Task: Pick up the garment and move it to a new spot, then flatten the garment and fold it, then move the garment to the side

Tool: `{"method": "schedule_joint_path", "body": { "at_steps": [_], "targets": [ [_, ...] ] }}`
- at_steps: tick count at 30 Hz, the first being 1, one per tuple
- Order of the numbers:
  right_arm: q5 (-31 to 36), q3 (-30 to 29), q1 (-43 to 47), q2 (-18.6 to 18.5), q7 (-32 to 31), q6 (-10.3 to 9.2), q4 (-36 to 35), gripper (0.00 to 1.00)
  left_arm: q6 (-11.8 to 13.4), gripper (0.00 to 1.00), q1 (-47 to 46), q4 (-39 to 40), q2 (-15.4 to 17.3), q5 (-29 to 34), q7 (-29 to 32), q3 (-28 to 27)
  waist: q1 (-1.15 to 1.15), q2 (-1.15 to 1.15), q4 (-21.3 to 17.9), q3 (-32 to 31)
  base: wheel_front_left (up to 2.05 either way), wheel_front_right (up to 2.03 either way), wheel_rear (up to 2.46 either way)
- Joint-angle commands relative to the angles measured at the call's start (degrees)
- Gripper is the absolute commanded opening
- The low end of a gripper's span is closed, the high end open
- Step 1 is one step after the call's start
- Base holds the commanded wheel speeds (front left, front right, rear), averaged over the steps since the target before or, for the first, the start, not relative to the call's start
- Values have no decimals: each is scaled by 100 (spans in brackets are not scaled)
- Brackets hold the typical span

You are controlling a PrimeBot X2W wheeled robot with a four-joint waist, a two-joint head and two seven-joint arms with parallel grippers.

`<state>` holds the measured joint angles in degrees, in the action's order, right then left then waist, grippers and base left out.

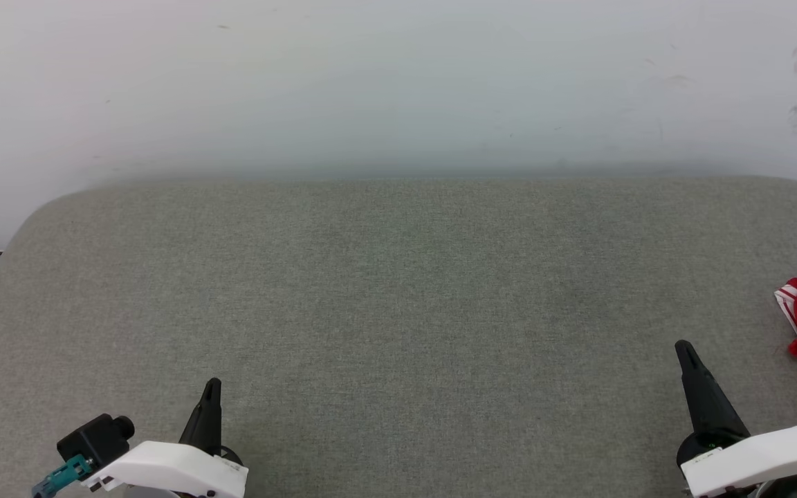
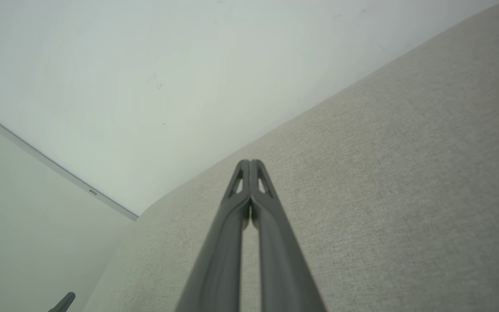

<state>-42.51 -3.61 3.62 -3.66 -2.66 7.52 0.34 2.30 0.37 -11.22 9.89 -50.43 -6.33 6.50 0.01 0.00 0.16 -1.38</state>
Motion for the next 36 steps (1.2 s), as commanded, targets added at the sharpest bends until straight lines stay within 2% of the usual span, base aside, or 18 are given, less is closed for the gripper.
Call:
{"method": "schedule_joint_path", "body": {
  "at_steps": [1,36],
  "targets": [
    [-166,-5,-155,-58,-12,-2,-24,0,-56,0,-178,48,-9,-129,30,-74,-1,0,0,1,0,0,0],
    [-2611,-46,-572,-72,-117,-3,653,0,-516,0,-435,-108,-332,-2142,630,-660,-1,0,-6,62,0,0,0]
  ]
}}
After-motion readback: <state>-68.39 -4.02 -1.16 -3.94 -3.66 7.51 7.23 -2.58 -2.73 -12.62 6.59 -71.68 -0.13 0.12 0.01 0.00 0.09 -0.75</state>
